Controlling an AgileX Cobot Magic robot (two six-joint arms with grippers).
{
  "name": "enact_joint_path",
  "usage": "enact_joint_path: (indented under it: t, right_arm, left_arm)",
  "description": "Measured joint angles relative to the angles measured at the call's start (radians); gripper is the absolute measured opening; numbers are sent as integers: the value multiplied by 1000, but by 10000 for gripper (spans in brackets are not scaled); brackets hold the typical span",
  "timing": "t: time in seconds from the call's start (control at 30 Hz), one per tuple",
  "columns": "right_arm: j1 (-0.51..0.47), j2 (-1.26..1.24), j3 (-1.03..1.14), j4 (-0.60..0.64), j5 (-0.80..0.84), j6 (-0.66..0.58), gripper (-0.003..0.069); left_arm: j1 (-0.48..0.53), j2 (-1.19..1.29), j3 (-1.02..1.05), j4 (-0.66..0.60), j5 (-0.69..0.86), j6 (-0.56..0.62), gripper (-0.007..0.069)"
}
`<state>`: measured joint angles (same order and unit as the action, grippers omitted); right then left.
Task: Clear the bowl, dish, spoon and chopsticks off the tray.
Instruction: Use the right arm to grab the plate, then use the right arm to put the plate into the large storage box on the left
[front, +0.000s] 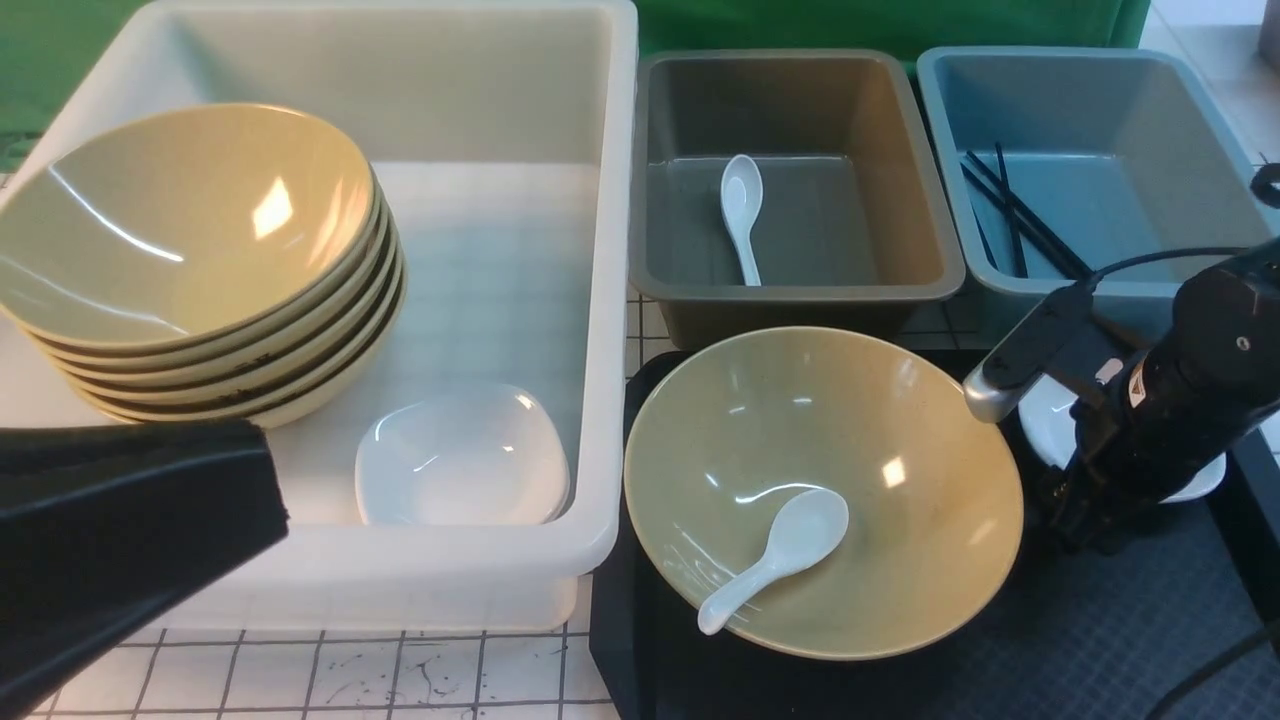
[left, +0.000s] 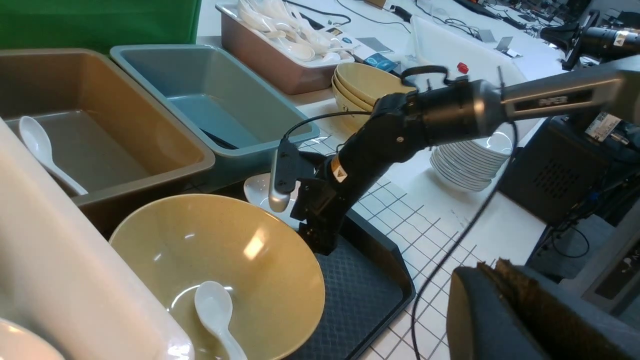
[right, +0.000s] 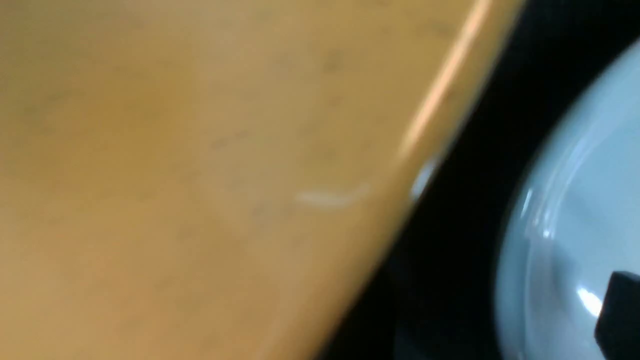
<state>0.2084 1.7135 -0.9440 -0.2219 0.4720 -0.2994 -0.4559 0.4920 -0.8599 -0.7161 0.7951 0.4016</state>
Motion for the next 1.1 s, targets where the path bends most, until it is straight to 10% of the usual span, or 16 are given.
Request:
enact_joint_path:
  t: [0.2,0.63,1.1]
  right_arm:
    - [-3,20,-4,-5,-54,-47,515]
    - [5,37,-14,-50,-90,-148,177]
    - [298,-320,-26,-20,482,174,51]
  left_arm:
    - [0,0,0,4,2,0,-1]
    - [0,0,0,35,17,-4,-1]
    - [0,-1,0,121,89,-43,-1]
